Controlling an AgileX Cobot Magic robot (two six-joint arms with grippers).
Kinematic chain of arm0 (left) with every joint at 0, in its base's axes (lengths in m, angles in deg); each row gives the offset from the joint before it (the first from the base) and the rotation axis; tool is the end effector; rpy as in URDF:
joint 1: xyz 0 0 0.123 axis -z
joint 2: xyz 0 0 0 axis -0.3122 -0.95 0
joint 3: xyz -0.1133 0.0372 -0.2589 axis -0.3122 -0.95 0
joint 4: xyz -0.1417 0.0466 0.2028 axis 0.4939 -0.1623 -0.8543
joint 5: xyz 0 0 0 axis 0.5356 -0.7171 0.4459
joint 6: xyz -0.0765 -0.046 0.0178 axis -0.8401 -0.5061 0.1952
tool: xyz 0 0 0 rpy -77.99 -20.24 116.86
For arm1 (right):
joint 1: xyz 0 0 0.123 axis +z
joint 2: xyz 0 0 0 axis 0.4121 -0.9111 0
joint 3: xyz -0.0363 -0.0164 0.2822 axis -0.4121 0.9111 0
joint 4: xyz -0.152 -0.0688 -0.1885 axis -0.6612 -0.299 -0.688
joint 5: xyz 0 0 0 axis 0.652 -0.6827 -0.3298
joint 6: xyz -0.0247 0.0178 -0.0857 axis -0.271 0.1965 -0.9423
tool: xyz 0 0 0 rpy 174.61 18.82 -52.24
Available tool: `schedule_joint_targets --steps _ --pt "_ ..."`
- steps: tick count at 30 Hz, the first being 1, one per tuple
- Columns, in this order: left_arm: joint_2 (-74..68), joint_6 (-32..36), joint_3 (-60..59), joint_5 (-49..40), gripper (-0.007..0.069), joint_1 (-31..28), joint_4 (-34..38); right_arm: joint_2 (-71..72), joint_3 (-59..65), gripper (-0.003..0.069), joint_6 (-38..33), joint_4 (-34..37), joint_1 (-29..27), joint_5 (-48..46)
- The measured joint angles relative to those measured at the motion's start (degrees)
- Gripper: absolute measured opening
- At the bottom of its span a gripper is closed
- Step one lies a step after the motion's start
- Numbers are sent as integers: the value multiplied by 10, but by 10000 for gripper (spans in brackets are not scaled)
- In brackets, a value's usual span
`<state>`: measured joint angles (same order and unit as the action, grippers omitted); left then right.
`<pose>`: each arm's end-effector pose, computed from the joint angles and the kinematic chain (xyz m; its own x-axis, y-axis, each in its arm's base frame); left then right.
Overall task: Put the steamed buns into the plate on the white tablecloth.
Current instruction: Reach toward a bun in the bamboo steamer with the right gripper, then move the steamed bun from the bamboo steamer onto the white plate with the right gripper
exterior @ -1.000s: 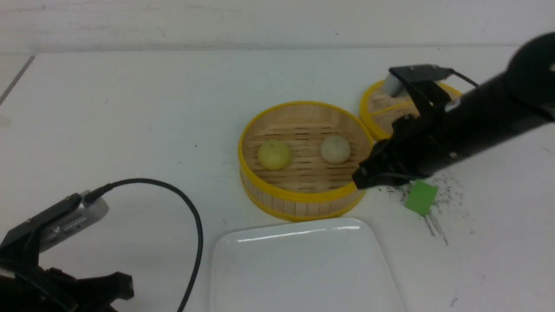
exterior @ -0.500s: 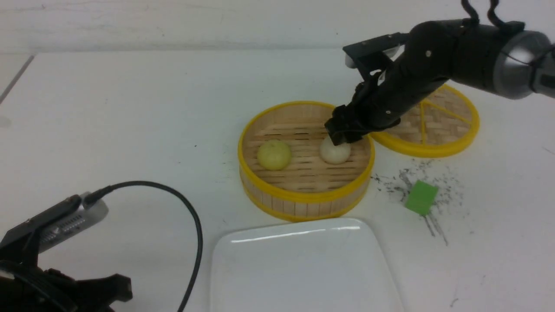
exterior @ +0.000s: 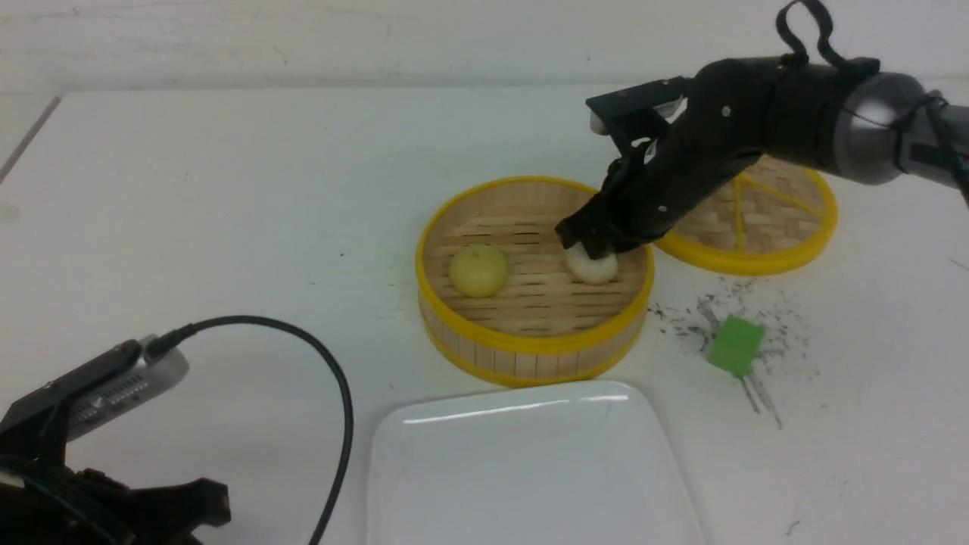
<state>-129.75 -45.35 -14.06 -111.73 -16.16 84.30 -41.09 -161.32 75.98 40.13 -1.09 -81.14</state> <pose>0.1435 -0.0355 0.2233 -0.9400 -0.2788 -0.1967 -0.1811 0.8962 -0.4050 0.4093 0.1906 0.2372 -0.7819 -0.3078 -0.5421 -0.4451 0.8845 0.1398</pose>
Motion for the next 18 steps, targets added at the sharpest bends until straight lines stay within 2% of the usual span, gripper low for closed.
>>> schedule_joint_targets --steps 6,9,10,13,16,18 --pt "0 0 0 0 94 0 -4 129 15 21 0 15 1 -120" --pt "0 0 0 0 99 0 -4 208 79 21 0 41 12 -159" --pt "0 0 0 0 103 0 -4 247 134 21 0 53 25 -160" --pt "0 0 0 1 108 0 -4 288 236 21 0 83 53 -132" --pt "0 0 0 2 109 0 -4 305 350 23 0 111 108 -37" --pt "0 0 0 4 110 0 -4 302 375 25 0 113 123 -7"
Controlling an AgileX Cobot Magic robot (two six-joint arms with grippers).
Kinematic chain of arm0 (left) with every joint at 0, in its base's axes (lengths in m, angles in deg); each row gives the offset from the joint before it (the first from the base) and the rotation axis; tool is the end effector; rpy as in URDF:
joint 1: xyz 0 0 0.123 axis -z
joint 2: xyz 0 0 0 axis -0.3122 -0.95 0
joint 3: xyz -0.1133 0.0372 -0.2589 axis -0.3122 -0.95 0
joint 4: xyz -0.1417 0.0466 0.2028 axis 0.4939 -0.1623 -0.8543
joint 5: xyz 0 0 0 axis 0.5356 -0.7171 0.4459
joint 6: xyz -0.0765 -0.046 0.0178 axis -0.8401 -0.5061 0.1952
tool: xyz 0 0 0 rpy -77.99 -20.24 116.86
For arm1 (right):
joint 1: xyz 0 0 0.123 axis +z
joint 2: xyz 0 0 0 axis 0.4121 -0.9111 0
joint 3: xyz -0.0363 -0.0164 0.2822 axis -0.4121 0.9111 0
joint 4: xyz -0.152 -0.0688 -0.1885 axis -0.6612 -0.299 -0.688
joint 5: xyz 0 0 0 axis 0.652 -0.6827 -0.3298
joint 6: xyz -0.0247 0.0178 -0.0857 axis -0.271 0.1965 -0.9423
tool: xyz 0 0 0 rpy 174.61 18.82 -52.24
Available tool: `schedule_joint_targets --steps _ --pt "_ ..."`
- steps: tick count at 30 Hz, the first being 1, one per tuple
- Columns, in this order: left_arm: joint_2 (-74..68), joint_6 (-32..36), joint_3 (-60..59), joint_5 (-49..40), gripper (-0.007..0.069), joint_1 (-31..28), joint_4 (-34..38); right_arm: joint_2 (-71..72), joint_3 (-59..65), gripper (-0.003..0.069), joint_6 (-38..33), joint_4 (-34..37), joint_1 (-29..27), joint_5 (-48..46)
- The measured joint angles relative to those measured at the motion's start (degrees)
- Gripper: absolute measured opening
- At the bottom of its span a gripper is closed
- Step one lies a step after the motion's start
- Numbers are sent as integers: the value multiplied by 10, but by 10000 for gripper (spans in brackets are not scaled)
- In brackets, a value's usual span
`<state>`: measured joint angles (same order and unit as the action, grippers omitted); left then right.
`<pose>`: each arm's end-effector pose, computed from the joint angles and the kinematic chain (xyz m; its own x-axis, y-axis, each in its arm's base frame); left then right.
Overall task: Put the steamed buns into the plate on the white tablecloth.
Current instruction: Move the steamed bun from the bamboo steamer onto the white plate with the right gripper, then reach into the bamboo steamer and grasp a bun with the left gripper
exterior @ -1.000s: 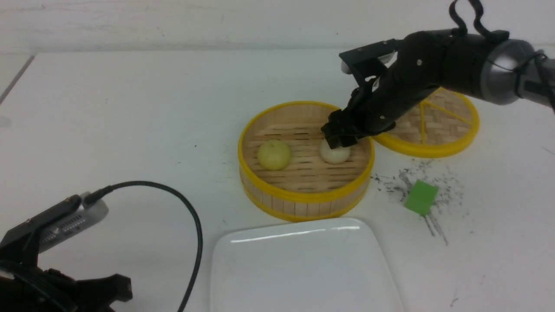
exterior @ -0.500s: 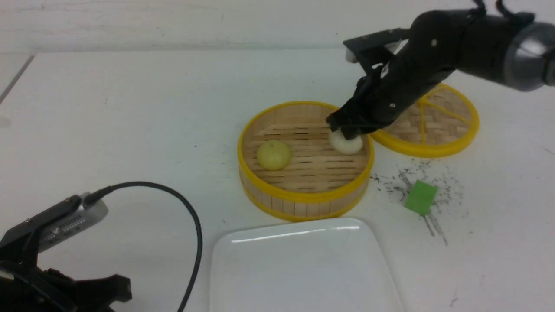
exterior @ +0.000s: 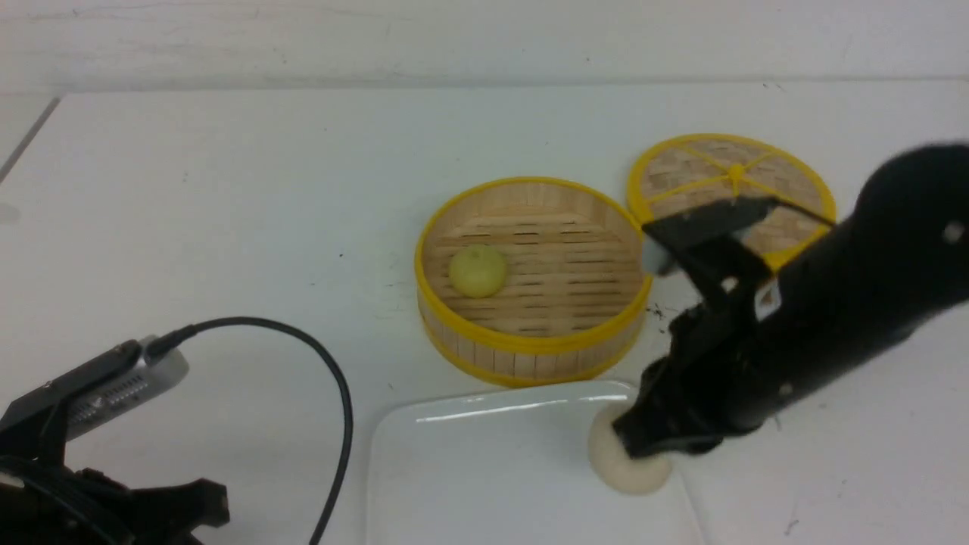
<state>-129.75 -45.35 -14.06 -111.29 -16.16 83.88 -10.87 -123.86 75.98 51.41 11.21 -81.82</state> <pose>0.1441 -0.0349 0.2233 -0.9385 -0.2774 -0.2056 -0.1784 0.8993 -0.3993 0.2233 0.1905 0.2498 -0.8302 -0.3843 -0.4038 -0.5224 0.7892 0.3229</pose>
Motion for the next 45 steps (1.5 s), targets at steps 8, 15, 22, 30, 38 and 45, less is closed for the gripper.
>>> schedule_joint_targets --steps 8,15,22,30,38,45 --pt "0 0 0 9 119 0 0 -66 65 129 0 2 53 123" --pt "0 0 0 9 121 0 0 -92 63 412 2 2 54 132" --pt "0 0 0 9 121 0 -3 -10 2 496 3 -51 54 47" --pt "0 2 0 9 127 0 -18 157 -66 294 35 -184 54 -94" --pt "0 2 3 9 124 0 -24 329 -42 -4 158 -313 54 -202" --pt "-56 -19 109 -42 1 0 -50 474 105 -15 208 -366 54 -190"
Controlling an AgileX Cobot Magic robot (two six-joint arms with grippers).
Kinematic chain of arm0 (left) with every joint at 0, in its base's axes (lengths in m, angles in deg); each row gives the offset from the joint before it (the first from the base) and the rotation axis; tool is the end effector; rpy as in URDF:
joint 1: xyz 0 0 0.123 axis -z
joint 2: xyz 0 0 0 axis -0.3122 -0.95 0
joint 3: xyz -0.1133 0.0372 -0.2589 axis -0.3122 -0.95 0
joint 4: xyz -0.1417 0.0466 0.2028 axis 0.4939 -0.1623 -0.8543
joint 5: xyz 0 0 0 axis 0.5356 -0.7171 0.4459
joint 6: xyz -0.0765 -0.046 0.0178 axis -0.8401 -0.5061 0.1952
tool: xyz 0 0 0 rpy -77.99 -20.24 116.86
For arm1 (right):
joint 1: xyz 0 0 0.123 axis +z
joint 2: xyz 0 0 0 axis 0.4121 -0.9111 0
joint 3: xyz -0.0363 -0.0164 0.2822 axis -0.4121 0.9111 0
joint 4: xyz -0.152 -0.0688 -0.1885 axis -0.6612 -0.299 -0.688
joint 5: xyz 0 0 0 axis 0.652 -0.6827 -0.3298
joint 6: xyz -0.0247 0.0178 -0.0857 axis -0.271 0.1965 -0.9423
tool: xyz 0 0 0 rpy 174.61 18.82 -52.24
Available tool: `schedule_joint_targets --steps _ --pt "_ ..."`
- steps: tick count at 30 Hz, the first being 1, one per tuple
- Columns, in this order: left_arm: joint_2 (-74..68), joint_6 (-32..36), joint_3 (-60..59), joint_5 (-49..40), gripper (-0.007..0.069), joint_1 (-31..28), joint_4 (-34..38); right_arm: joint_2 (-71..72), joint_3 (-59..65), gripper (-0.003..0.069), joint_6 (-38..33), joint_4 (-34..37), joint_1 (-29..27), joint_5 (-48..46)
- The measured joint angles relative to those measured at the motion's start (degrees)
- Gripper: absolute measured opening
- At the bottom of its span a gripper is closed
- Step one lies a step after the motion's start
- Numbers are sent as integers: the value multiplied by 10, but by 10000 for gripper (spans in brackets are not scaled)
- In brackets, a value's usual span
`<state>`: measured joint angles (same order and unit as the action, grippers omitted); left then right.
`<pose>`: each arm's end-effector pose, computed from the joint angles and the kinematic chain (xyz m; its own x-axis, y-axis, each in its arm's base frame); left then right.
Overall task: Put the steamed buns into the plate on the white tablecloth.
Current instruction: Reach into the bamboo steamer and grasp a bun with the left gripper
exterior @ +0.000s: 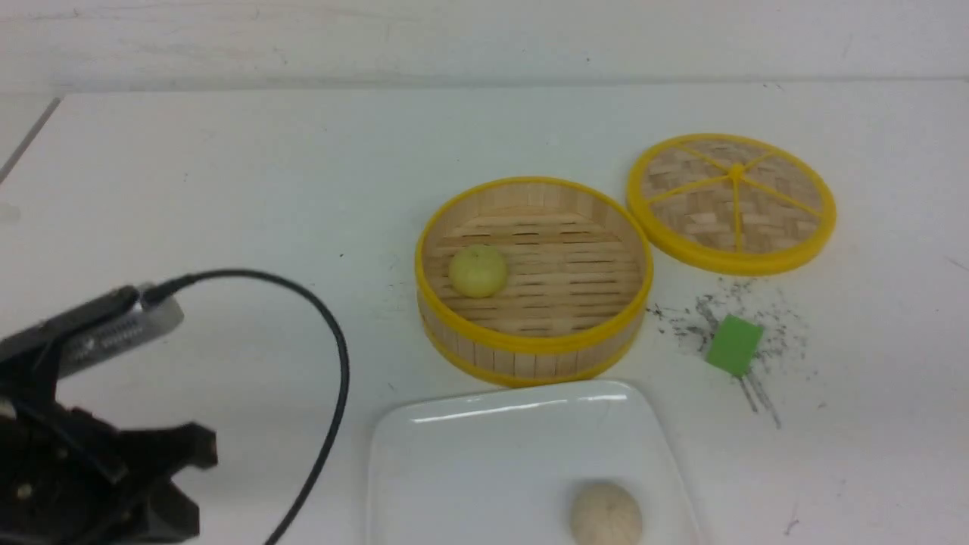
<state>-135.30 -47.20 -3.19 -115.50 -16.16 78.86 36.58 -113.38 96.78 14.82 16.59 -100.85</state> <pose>0.1762 -0.0316 0.2552 -0.9416 -0.2384 -0.2379 -0.1474 0.9269 -0.3452 0.0862 0.0524 0.3400 -0.6115 -0.3846 -0.6915 -0.4832 0.8735 -0.0586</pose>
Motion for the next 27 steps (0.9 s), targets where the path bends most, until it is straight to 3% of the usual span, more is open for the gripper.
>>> schedule_joint_targets --steps 5,11,13,14,17,21,27 --pt "-76 -7 107 -13 2 25 0 74 112 -15 7 -21 0 46" --pt "-202 -56 242 22 24 136 -27 132 186 -15 31 -33 0 113" --pt "-274 -102 323 28 91 189 -70 150 189 -12 32 -37 0 130" --pt "-285 -106 336 28 97 192 -77 150 189 -12 32 -38 0 130" --pt "-369 -152 436 21 210 231 -137 155 189 -11 33 -38 0 131" --pt "-477 -163 563 13 370 270 -193 155 191 -8 34 -38 0 133" --pt "-577 -148 674 9 442 298 -249 155 191 -6 34 -40 0 133"
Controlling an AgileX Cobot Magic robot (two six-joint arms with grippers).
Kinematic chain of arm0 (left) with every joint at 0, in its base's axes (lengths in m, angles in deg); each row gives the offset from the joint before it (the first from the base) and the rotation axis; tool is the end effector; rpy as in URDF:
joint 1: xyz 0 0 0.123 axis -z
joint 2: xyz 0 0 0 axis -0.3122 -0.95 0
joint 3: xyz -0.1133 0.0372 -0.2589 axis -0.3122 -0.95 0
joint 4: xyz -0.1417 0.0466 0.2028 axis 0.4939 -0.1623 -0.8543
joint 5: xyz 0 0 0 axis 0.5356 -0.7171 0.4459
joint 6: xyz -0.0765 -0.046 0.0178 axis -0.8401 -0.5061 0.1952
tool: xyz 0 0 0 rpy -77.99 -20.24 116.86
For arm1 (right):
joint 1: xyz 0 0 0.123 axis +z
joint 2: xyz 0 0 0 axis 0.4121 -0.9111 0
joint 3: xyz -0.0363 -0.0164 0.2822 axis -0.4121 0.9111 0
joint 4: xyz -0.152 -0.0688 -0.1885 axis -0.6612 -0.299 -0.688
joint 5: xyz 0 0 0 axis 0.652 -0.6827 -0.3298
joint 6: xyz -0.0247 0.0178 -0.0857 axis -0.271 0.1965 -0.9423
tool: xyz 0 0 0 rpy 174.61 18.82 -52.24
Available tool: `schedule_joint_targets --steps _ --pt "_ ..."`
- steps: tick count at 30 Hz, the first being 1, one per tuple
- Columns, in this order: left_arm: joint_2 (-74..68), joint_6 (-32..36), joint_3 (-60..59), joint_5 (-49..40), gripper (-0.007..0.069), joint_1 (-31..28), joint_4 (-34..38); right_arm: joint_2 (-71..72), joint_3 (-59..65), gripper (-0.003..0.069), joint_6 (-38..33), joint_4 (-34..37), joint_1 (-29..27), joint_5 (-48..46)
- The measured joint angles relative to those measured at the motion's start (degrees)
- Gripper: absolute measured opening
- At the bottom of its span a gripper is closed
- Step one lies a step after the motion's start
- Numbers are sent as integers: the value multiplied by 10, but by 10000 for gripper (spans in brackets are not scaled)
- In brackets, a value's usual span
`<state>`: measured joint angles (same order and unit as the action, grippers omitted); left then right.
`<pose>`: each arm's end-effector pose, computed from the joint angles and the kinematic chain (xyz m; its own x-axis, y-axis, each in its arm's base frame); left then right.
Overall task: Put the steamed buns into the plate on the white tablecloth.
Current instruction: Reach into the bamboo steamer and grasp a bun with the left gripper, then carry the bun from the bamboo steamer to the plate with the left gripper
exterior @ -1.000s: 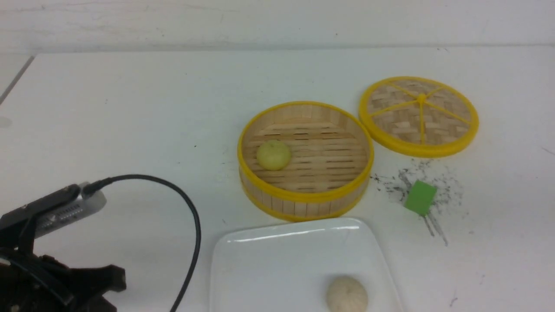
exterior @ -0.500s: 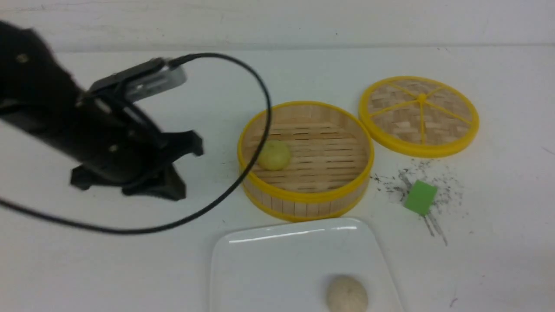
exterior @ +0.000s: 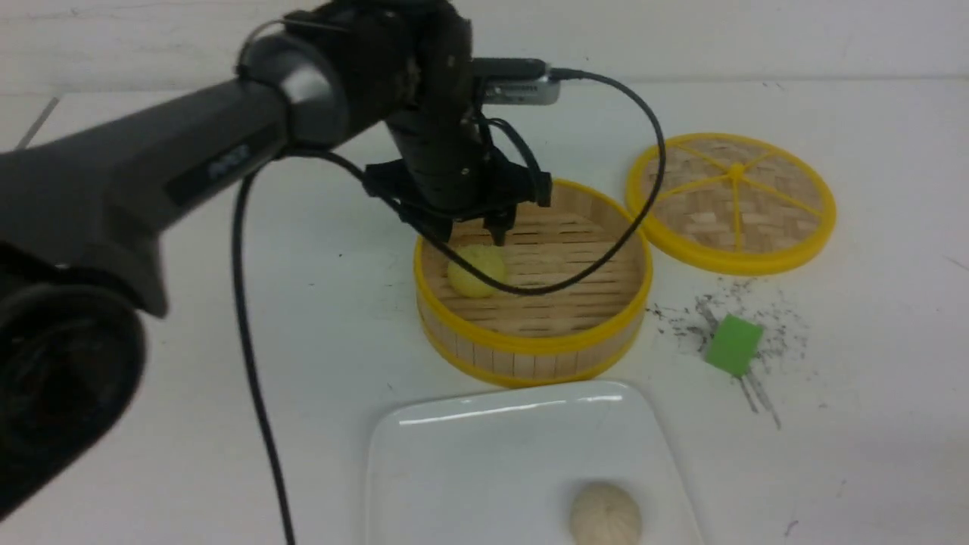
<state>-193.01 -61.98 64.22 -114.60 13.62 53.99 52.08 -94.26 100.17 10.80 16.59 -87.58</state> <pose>0.4017 -0.2414 0.2575 -0.8611 0.1963 -0.4690 0.2601 0.9627 -0.0746 0.0633 0.0299 0.2760 -0.4941 -0.3217 -0.8077 -0.4766 0.8772 -0.0578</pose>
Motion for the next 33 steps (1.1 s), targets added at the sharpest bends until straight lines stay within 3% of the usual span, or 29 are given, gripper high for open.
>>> schedule_joint_targets --steps 4,7,8,12,15,22,26,29,33 --pt "-44 1 31 -12 437 3 -32 0 0 -4 0 -1 0 1" --pt "-66 -27 34 -21 382 3 -38 0 0 -1 0 -1 0 1" --pt "-69 -34 34 -23 351 3 -37 0 1 -1 0 -1 0 1" --pt "-80 -55 40 -48 100 5 -31 0 1 1 0 -1 0 1" --pt "-63 -45 41 -76 28 14 -30 0 1 1 0 -1 0 3" --pt "67 -24 34 -151 23 61 -46 0 1 6 0 -1 0 5" --pt "148 3 -6 -158 23 63 -9 0 1 11 1 -1 0 5" --pt "215 14 -119 -160 24 68 51 0 1 15 1 -1 0 5" --pt "225 15 -243 -154 26 97 60 0 1 19 1 -1 0 5"
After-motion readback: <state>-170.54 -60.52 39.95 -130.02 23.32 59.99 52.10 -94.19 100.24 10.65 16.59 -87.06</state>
